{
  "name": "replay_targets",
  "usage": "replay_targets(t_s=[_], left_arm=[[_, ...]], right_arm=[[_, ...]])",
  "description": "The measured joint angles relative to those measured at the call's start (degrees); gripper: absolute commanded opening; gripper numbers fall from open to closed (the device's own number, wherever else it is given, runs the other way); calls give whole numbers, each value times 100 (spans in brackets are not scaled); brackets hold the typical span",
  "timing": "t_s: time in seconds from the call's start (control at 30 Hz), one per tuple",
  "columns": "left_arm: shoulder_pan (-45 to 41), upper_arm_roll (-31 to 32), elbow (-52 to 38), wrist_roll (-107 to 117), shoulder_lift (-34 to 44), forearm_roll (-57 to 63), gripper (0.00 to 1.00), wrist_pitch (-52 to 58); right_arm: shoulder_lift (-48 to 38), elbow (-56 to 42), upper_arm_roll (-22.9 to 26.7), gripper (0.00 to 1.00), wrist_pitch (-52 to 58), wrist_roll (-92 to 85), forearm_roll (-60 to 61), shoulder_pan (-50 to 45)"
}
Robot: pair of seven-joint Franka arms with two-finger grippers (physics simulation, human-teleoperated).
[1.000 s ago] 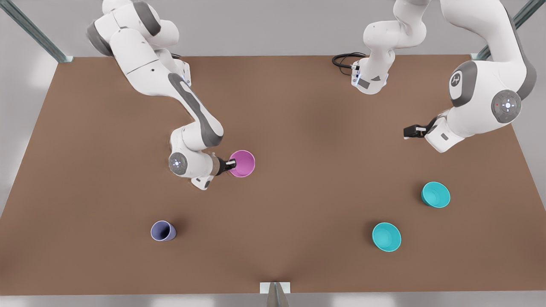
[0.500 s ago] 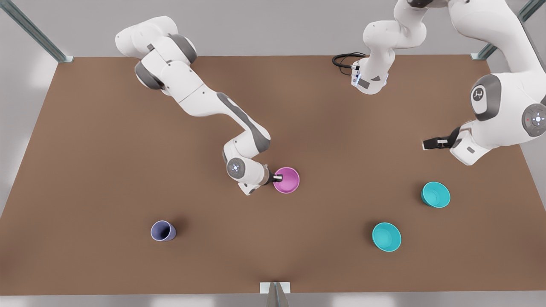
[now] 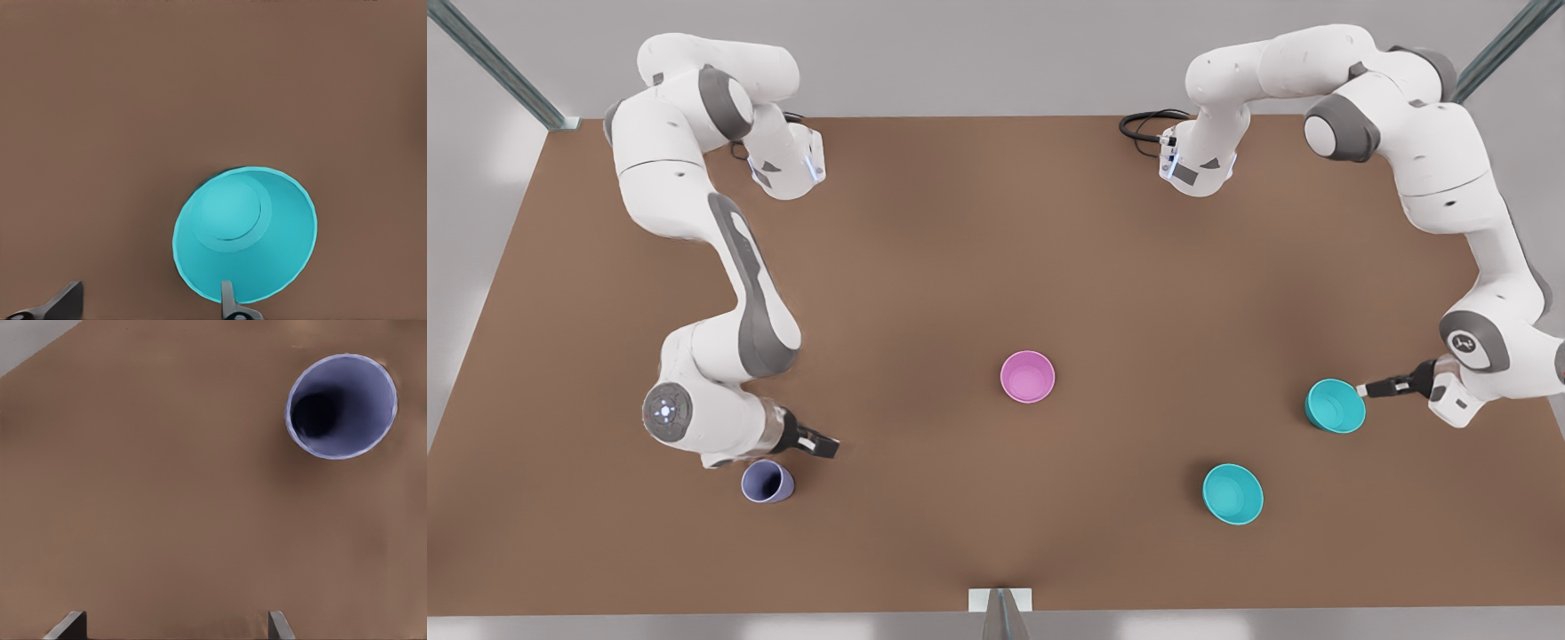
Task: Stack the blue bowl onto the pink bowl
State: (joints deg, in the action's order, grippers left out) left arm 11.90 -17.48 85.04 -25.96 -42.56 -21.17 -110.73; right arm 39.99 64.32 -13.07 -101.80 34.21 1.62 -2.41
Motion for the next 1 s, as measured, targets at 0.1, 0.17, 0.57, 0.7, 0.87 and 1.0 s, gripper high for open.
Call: replay_targets(t_s=[0.1,0.17,0.57,0.7,0.87,1.0], left_arm=[[-3,10,12,-358,-221,-285,100,-305],[-28,15,40,-566,-325,-387,100,-439],[-152,37,217,-1307,-345,-536,21,-554],[-671,34,218,-1233,560,-415,21,-154],[-2776,97,-37,-413,1285,-9,21,718],[-4268,313,-1530,751,76,-153,21,1134]], right_arm=[[-1185,92,-31,100,840,-588,-886,155],[-2270,314,-14,100,1385,-934,-1163,117],[-3343,1740,958,100,2141,-2345,-802,-376],[-3137,1579,939,100,2185,-2647,-652,-340],[-3076,1597,924,100,2204,-2942,-564,-380],[-3013,1613,914,100,2180,-3125,-545,-380]])
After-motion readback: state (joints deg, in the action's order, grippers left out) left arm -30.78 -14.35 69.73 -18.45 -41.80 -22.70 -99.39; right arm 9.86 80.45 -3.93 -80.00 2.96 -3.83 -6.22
